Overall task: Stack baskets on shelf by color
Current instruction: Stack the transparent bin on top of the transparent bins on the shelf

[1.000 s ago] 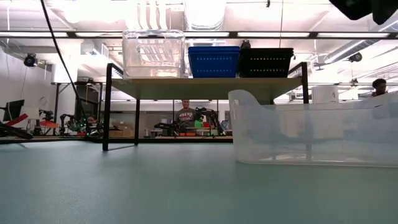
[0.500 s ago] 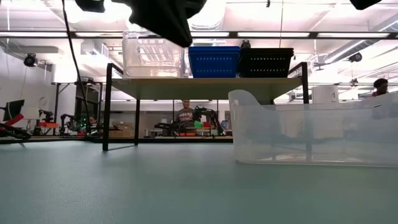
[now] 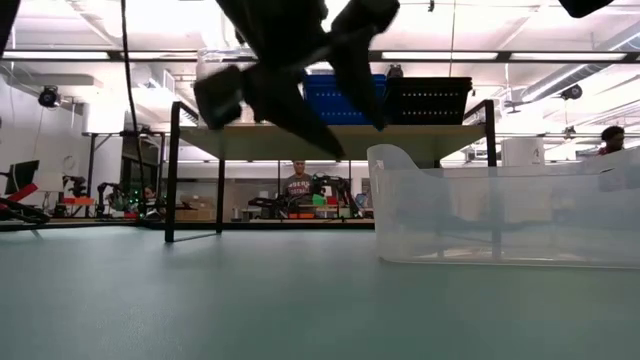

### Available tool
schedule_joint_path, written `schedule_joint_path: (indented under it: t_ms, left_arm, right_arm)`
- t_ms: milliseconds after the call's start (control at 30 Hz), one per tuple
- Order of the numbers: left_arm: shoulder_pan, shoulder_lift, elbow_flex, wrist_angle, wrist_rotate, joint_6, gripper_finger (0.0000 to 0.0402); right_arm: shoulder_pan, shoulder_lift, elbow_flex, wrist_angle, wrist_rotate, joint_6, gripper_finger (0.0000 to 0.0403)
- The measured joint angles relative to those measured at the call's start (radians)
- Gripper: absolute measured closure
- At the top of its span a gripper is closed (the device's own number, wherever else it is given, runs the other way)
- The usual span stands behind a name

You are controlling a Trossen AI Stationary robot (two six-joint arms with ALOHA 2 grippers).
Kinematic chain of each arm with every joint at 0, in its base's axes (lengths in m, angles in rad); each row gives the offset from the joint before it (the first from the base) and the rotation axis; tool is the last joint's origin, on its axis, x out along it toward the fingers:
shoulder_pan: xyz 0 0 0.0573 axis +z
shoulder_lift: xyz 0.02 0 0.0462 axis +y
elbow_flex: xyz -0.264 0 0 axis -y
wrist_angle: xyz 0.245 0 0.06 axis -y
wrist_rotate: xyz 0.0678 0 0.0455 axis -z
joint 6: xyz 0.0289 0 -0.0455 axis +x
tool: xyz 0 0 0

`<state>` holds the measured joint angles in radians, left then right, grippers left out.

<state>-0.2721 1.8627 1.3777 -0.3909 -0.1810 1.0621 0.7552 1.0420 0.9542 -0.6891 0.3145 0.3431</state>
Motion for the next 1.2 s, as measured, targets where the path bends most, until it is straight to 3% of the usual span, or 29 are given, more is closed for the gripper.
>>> schedule_joint_path:
  t_ms: [367, 600, 733, 867, 1200]
  left_arm:
    - [0.035, 0.092, 0.0, 0.085, 0.017, 0.072, 0.0239]
    - [0.015, 0.087, 0.0, 0.089, 0.098, 0.055, 0.0335]
    - [0.001, 0.087, 0.014, 0.079, 0.147, -0.02, 0.0393]
    - [-0.02, 0.087, 0.035, 0.08, 0.231, -0.128, 0.0399]
    - [-0.131, -0.009, 0.064, 0.021, 0.228, -0.413, 0.0401]
  right_arm:
    - [0.0, 0.0, -0.004, -0.001, -0.001, 0.001, 0.0307]
    - [0.0, 0.0, -0.007, -0.001, -0.004, 0.001, 0.0307]
    - [0.0, 0.0, -0.006, -0.001, -0.003, -0.001, 0.0307]
    - [0.0, 0.0, -0.007, -0.001, -0.003, -0.004, 0.0307]
    - [0.0, 0.0, -0.007, -0.005, -0.003, -0.006, 0.0307]
